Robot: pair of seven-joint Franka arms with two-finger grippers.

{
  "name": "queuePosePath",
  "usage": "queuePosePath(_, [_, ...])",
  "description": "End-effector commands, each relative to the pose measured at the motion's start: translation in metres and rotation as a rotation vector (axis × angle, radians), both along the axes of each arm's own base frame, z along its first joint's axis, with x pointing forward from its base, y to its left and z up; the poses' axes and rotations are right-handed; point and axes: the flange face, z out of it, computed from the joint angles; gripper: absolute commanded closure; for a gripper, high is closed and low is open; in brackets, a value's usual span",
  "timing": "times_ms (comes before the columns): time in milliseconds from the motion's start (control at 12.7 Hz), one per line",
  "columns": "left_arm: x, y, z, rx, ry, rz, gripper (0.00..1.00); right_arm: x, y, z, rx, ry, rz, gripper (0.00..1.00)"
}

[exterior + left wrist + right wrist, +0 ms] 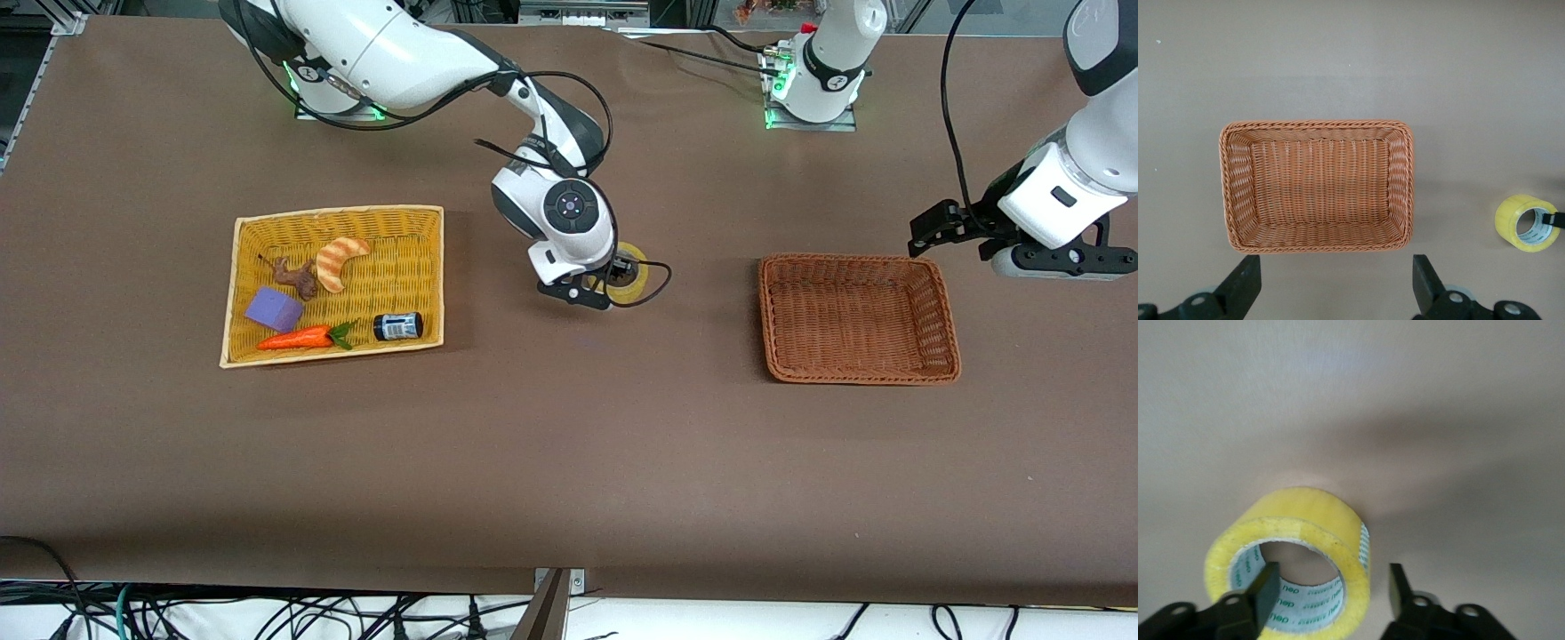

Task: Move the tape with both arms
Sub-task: 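Carry the tape roll toward the basket and set it on the table, then open the right gripper and withdraw while the left gripper reaches the tape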

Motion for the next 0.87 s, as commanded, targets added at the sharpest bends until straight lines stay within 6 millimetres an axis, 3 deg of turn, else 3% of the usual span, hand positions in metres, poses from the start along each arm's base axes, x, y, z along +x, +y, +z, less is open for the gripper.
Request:
queuePosePath(0, [0.002, -0.007, 0.0, 0.011, 0.02, -0.03, 0.0, 0.038, -0.076, 0.117, -0.069, -0.02, -0.009, 0.0])
queuePosePath(158, [-0.002, -0.022, -0.002, 0.009, 0.048, -0.058, 0.0, 0.054, -0.158, 0.209, -0.085, 0.02, 0.151, 0.0])
queuePosePath(316, [-0.008, -0.066, -0.009, -0.014, 0.071, -0.127, 0.0, 0.063, -0.246, 0.278, -0.064, 0.039, 0.267, 0.0])
queuePosePath(553, [-0.007, -0.162, -0.059, -0.062, 0.127, -0.194, 0.0, 0.074, -0.355, 0.324, -0.061, 0.035, 0.393, 0.0])
queuePosePath(789, [-0.017, -0.247, -0.123, -0.098, 0.172, -0.176, 0.0, 0.07, -0.426, 0.345, -0.033, 0.005, 0.442, 0.0])
